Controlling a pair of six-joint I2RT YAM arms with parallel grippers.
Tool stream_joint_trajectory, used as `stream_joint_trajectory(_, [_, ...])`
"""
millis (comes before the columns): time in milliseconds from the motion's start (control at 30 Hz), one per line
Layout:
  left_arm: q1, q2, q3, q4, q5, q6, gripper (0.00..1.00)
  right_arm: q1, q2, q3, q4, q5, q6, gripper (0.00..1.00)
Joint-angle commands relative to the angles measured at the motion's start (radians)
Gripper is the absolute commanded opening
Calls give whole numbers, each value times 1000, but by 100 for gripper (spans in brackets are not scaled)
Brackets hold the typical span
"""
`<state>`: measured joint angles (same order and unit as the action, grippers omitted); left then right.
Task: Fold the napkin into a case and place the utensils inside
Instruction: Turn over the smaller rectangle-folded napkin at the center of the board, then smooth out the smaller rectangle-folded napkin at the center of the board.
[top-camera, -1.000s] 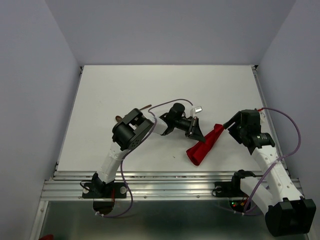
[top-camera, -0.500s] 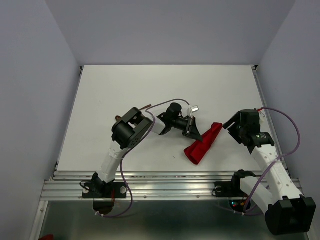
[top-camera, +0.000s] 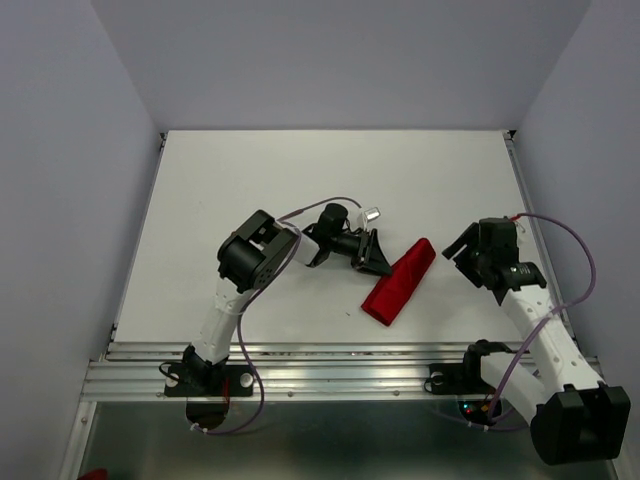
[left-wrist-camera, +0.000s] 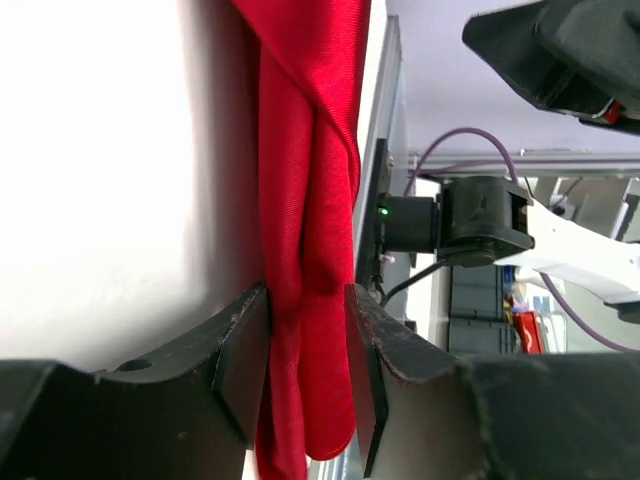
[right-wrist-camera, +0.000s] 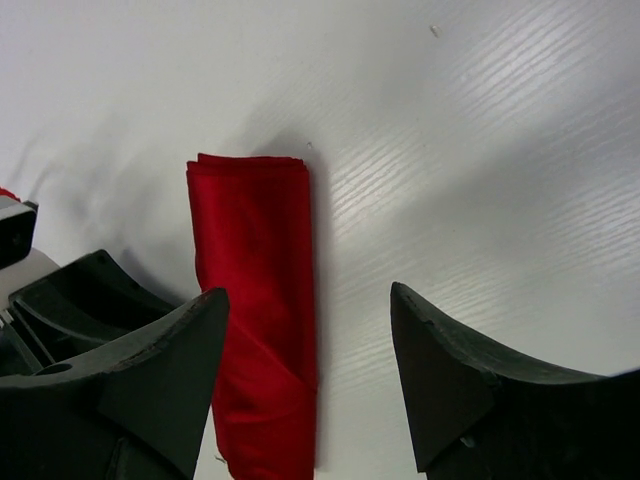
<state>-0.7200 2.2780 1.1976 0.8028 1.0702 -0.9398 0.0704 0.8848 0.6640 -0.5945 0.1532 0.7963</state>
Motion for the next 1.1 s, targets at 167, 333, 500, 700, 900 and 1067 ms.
stream_joint_trajectory(167, [56, -101, 22, -242, -76, 223, 47, -9, 135, -41, 174, -222, -117, 64])
stream_joint_trajectory(333, [62, -213, 112, -648, -329, 446, 45, 23, 187, -55, 249, -264, -112, 35])
stream_joint_trajectory(500, [57, -339, 77, -717, -411, 480, 26, 57, 273, -38, 303, -274, -98, 7])
stream_joint_trajectory(700, [-15, -423, -30, -692, -388, 455, 0, 68, 370, -6, 367, -280, -92, 1])
stream_joint_trajectory(900, [-114, -468, -111, -622, -329, 414, 0, 77, 453, 31, 410, -282, -83, 1])
stream_joint_trajectory(1067, [-142, -471, -148, -606, -322, 417, 0, 77, 488, 57, 410, -273, -69, 1])
